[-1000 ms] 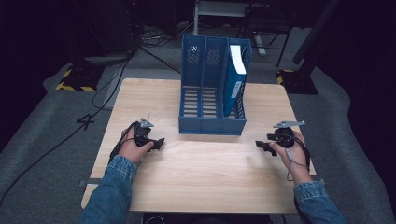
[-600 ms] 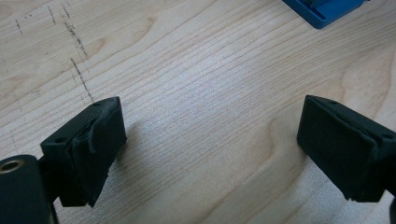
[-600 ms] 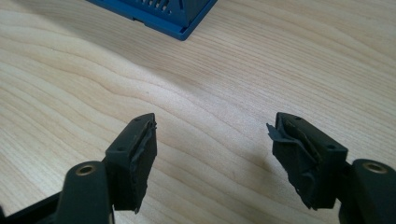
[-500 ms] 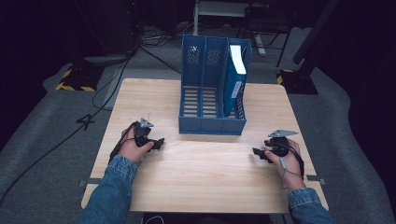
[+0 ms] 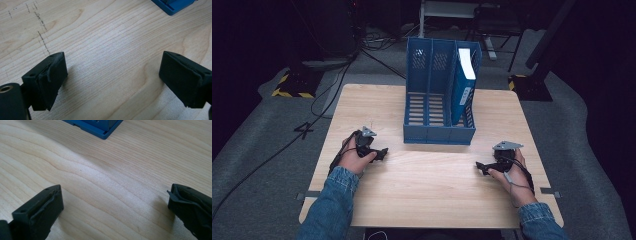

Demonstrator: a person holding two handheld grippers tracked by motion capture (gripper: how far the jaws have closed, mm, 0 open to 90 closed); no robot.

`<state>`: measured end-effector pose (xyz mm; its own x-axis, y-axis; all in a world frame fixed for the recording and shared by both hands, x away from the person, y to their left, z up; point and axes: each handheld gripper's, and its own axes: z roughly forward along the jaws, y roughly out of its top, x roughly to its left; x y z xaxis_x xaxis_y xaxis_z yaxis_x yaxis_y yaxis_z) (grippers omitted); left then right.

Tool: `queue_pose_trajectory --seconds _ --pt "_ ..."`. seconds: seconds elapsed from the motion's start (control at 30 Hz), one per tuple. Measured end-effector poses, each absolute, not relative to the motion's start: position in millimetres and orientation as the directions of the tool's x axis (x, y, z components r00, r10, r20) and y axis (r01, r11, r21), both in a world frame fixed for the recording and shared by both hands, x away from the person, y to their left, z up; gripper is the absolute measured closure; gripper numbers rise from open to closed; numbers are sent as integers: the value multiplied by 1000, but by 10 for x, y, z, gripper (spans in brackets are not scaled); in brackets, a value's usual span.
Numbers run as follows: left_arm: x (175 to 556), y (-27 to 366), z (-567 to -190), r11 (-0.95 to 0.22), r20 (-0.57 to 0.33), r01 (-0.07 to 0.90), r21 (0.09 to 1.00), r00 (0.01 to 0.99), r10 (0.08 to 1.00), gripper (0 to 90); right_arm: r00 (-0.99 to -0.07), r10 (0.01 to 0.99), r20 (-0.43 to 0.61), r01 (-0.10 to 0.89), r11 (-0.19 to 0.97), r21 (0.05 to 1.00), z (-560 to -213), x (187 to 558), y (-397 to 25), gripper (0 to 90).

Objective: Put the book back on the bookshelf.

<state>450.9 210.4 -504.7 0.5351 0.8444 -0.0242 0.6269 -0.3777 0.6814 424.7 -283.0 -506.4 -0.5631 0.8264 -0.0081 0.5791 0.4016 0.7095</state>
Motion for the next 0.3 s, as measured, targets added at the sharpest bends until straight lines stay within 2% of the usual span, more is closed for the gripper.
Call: queue_pose_trajectory --seconds 0.3 --pt "4503 2101 -5049 -375 -21 627 682 530 848 83 -563 827 -7 579 401 710 -5064 4248 -2830 1"
